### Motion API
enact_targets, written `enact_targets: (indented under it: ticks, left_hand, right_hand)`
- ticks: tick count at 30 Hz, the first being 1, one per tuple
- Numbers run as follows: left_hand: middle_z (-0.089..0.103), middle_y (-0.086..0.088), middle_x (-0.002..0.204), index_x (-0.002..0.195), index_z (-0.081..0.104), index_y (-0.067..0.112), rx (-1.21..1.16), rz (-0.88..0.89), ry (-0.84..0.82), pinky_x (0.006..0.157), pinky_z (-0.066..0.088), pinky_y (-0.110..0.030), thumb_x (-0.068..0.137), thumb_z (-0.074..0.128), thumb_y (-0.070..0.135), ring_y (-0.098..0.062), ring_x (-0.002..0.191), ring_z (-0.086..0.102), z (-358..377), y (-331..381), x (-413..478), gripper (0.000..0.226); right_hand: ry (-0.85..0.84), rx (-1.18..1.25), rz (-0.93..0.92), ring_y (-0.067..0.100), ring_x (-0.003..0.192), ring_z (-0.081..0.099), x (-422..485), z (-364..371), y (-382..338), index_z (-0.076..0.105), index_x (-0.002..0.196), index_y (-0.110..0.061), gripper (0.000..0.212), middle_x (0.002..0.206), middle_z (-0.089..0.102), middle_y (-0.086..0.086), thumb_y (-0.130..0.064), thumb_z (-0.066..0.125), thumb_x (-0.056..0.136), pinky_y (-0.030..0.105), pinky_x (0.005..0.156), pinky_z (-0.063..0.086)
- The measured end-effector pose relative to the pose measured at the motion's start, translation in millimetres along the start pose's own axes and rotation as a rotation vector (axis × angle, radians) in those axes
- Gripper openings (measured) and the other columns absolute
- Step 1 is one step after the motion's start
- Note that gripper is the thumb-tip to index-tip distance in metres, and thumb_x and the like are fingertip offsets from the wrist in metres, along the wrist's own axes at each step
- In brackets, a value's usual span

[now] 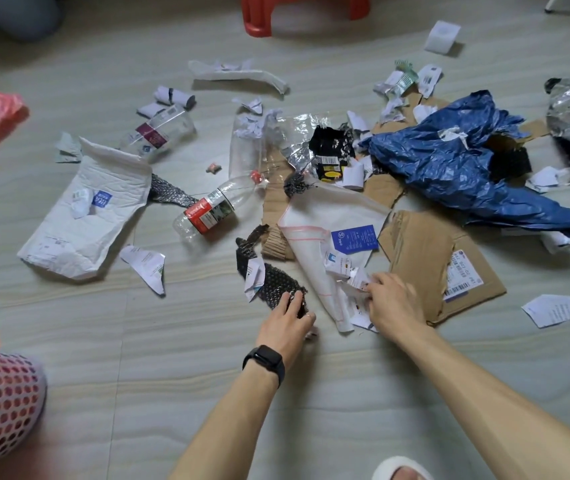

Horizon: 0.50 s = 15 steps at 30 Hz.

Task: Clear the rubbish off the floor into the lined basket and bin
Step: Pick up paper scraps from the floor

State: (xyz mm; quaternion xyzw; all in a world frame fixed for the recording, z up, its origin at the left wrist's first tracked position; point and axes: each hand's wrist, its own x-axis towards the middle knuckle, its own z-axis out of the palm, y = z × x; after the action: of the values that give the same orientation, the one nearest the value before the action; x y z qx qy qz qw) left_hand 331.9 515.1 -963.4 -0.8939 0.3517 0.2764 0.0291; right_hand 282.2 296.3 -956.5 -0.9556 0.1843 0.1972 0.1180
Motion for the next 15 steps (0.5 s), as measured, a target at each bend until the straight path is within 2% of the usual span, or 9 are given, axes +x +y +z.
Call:
enact_targets:
  ticks: [3,6,8,10,12,14,15]
  left_hand:
    - [0.025,-0.003,0.159,0.140,0.040,0.017,0.019,0.023,-0.009,0.100,0.041,-0.041,0.106,0.029,0.019,-0.025,0.147,0.024,4,-5,-13,0.036]
    - [0.051,-0.002,0.134,0.129,0.047,0.018,0.028,0.088,0.021,0.081,0.047,-0.041,0.104,0.036,0.026,-0.027,0.122,0.053,-11,-17,-28,0.029]
    - [0.057,-0.001,0.125,0.123,0.053,0.019,-0.080,0.100,0.096,0.077,0.047,-0.040,0.102,0.040,0.028,-0.028,0.109,0.059,-23,-24,-40,0.026]
    - [0.062,0.001,0.122,0.120,0.057,0.022,-0.253,0.057,0.213,0.079,0.049,-0.038,0.100,0.046,0.025,-0.027,0.105,0.061,-43,-29,-57,0.023]
    - [0.068,0.002,0.111,0.114,0.054,0.031,-0.422,-0.010,0.328,0.075,0.050,-0.036,0.098,0.049,0.025,-0.027,0.096,0.063,-70,-34,-75,0.018]
    - [0.071,0.004,0.106,0.116,0.045,0.039,-0.481,-0.071,0.435,0.070,0.050,-0.031,0.097,0.053,0.021,-0.024,0.090,0.066,-103,-46,-100,0.028]
    - [0.071,0.006,0.108,0.120,0.042,0.041,-0.495,-0.090,0.488,0.070,0.050,-0.028,0.095,0.057,0.017,-0.021,0.091,0.067,-122,-55,-116,0.038]
  right_hand:
    - [0.089,0.044,0.009,0.022,0.112,0.049,-19,9,-4,0.063,0.102,-0.021,0.015,0.116,0.063,-0.003,-0.021,0.050,0.094,0.035,0.089,0.037]
    - [0.099,0.190,0.017,0.029,0.098,0.056,-40,-1,-8,0.065,0.099,-0.015,0.015,0.105,0.067,0.003,-0.019,0.051,0.093,0.038,0.082,0.045]
    - [0.135,0.280,0.000,0.034,0.089,0.059,-57,-11,-11,0.063,0.095,-0.015,0.010,0.096,0.068,0.007,-0.018,0.053,0.092,0.040,0.071,0.046]
    - [0.162,0.332,-0.034,0.037,0.082,0.063,-77,-23,-17,0.060,0.103,-0.020,0.011,0.091,0.071,0.009,-0.020,0.055,0.093,0.039,0.063,0.045]
    - [0.159,0.324,-0.070,0.037,0.082,0.065,-93,-39,-27,0.047,0.130,-0.031,0.036,0.091,0.072,0.010,-0.026,0.056,0.095,0.039,0.063,0.049]
    - [0.164,0.321,-0.098,0.036,0.080,0.067,-108,-61,-42,0.031,0.142,-0.035,0.053,0.089,0.072,0.011,-0.031,0.056,0.096,0.041,0.065,0.052]
    - [0.177,0.331,-0.121,0.034,0.079,0.067,-113,-75,-52,0.034,0.140,-0.033,0.049,0.090,0.072,0.010,-0.032,0.056,0.096,0.041,0.066,0.054]
